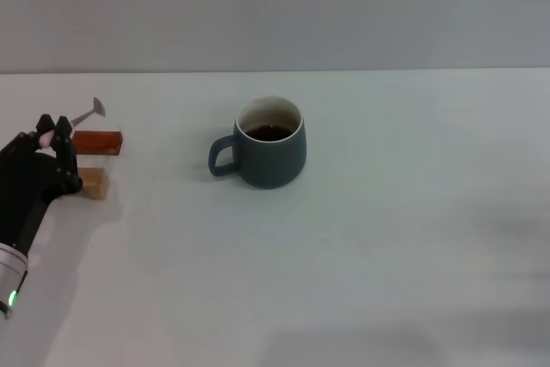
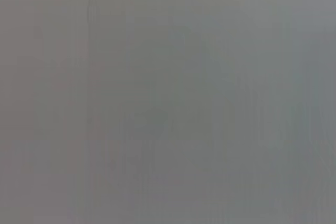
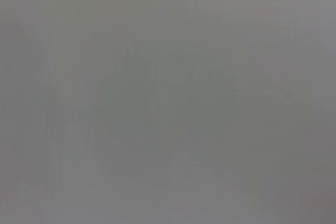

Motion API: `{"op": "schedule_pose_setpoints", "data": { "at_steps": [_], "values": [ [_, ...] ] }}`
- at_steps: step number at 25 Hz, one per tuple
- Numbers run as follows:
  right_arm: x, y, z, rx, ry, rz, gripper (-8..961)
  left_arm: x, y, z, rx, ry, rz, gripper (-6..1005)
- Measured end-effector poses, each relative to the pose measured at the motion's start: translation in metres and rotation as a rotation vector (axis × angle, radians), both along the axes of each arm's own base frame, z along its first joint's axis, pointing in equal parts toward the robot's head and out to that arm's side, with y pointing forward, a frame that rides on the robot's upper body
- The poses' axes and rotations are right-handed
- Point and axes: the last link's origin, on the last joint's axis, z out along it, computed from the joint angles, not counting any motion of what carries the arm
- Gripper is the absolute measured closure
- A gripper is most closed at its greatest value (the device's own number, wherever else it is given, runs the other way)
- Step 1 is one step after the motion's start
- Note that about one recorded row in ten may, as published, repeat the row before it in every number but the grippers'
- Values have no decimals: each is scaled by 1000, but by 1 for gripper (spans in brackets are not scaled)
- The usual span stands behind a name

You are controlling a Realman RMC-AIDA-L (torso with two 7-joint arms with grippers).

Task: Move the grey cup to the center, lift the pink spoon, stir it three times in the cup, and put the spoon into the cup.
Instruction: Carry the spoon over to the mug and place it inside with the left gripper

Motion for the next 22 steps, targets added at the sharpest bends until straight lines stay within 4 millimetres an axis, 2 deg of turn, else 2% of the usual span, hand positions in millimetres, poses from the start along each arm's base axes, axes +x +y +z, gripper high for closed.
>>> {"op": "schedule_pose_setpoints", "data": {
  "at_steps": [5,8,11,14,22],
  "values": [
    [0,0,0,1,0,-1,954,2,2,3,-15,0,-6,849],
    [1,0,1,4,1,-4,954,15,4,8,-83,12,-44,849],
    [1,-1,1,6,1,-7,954,15,4,8,-83,12,-44,849],
    [2,-1,2,8,1,-10,953,43,8,18,-141,64,-89,849],
    [5,-4,3,15,4,-22,953,64,11,29,-179,40,-160,849]
  ]
}}
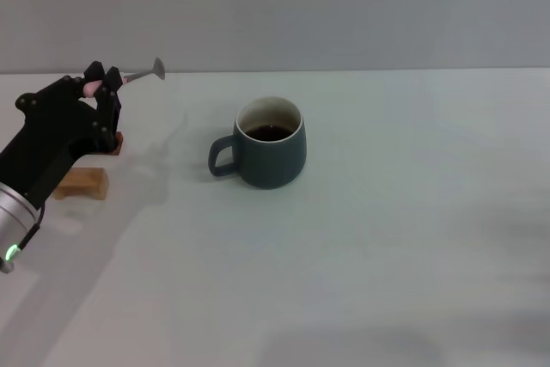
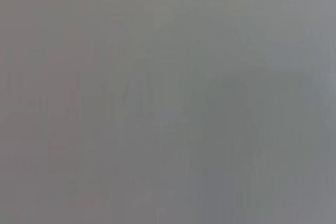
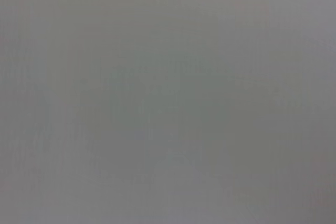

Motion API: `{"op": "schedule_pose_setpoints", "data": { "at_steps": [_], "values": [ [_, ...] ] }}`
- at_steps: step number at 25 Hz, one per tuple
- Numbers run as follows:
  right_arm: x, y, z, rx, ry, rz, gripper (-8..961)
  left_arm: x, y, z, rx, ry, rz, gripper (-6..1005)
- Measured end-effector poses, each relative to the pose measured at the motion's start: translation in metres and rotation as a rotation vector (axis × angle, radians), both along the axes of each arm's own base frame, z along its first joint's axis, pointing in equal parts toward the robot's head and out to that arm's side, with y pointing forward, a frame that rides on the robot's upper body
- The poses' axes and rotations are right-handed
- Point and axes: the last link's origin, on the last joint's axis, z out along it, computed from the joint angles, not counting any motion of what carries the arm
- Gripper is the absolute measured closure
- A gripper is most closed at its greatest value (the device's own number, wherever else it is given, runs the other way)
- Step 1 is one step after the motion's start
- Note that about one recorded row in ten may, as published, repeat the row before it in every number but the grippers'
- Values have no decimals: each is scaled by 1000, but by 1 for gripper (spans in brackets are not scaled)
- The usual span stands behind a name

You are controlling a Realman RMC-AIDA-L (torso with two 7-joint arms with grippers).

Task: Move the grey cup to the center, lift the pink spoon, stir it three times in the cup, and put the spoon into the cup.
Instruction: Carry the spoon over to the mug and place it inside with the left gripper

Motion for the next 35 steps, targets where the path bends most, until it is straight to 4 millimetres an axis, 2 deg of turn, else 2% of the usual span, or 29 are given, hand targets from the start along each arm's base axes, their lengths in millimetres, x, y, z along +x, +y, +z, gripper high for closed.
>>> {"op": "schedule_pose_setpoints", "data": {
  "at_steps": [9,20,28,35],
  "values": [
    [15,-14,10,56,7,-64,954,16,4,2,-54,40,-39,849],
    [38,-30,27,128,-7,-165,953,43,3,-5,-121,63,-106,850],
    [50,-39,38,174,-13,-228,954,60,3,-22,-192,87,-143,850],
    [52,-39,39,174,-16,-235,954,61,6,-35,-231,111,-132,850]
  ]
}}
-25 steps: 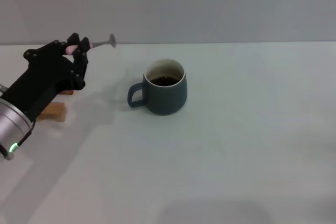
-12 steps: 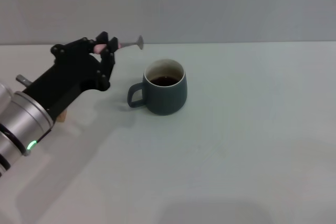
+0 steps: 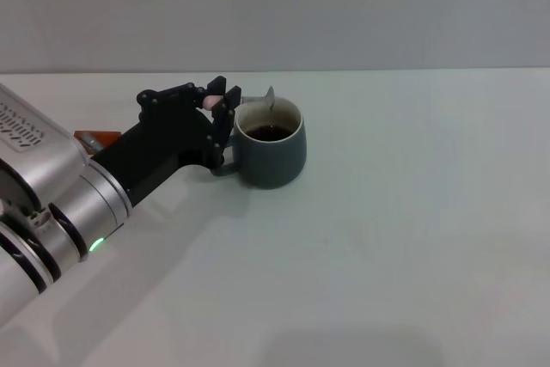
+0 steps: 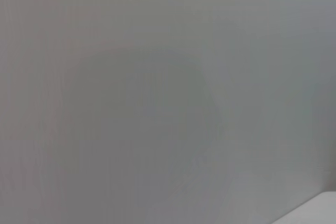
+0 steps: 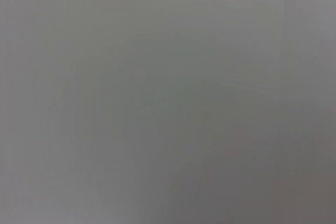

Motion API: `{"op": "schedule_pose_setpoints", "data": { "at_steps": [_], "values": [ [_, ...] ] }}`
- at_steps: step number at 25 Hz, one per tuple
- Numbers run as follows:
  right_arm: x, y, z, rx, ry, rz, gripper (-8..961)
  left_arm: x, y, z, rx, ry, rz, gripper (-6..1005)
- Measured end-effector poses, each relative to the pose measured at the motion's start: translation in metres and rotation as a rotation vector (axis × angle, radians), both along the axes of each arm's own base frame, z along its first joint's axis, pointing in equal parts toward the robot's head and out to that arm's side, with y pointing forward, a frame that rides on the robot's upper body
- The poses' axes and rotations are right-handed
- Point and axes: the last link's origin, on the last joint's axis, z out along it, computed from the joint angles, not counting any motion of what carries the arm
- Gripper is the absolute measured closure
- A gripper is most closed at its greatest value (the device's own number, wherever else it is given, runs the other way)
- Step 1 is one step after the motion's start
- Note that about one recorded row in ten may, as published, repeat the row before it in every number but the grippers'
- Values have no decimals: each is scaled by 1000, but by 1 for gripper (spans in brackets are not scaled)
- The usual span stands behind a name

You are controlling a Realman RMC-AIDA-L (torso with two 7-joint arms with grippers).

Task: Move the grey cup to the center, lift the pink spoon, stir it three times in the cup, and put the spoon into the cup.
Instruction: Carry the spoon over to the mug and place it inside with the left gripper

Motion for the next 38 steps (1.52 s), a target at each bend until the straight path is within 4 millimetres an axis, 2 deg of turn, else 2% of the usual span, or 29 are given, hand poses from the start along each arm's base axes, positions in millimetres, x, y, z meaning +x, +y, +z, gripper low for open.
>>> {"op": "schedule_pose_setpoints", "data": {
  "at_steps": [16,26,38],
  "values": [
    [0,-1,-1,-4,-1,-1,955,-14,15,-20,-26,81,57,851],
    [-1,0,0,-1,-2,9,955,-28,26,-26,-28,107,99,851],
    [-2,0,-1,0,-2,13,955,-21,35,-35,-42,123,85,852]
  ]
}}
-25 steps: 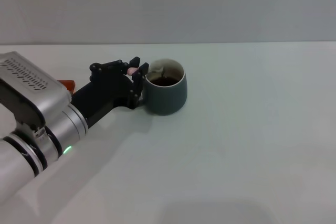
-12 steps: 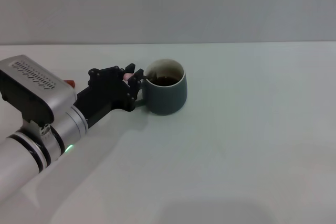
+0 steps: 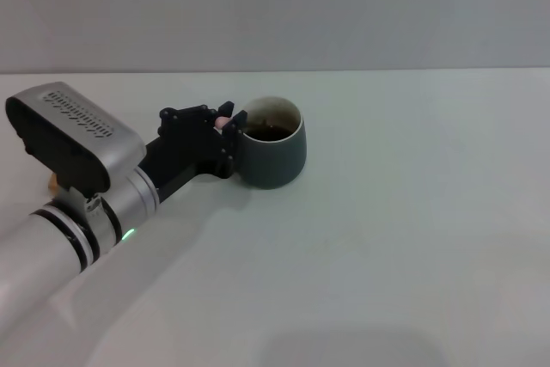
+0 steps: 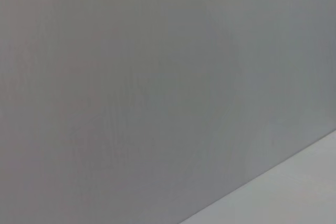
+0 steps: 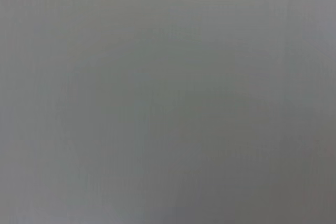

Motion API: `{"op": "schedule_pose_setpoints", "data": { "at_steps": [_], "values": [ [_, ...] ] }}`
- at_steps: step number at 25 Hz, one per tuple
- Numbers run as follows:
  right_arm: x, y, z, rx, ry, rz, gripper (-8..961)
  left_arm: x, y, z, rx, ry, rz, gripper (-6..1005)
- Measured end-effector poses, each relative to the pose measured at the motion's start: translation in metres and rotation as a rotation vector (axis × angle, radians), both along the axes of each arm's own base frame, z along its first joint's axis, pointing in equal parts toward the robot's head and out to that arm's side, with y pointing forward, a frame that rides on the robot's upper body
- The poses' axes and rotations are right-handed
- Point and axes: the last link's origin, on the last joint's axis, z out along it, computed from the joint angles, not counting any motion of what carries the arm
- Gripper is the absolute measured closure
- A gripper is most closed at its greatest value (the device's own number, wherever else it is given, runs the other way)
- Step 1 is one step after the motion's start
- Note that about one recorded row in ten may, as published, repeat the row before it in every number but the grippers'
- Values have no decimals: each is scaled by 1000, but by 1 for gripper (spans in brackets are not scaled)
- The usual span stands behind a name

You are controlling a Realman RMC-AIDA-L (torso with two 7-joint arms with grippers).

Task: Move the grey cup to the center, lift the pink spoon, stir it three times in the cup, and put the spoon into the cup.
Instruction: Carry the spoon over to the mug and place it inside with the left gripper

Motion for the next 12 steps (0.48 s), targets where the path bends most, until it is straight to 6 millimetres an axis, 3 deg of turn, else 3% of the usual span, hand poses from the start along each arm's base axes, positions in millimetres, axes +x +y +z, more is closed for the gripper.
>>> {"op": "schedule_pose_setpoints", "data": {
  "at_steps": [12],
  "values": [
    [1,-1,0,-2,-2,-4,954,17,1,-13,-39,10,-37,852]
  ]
}}
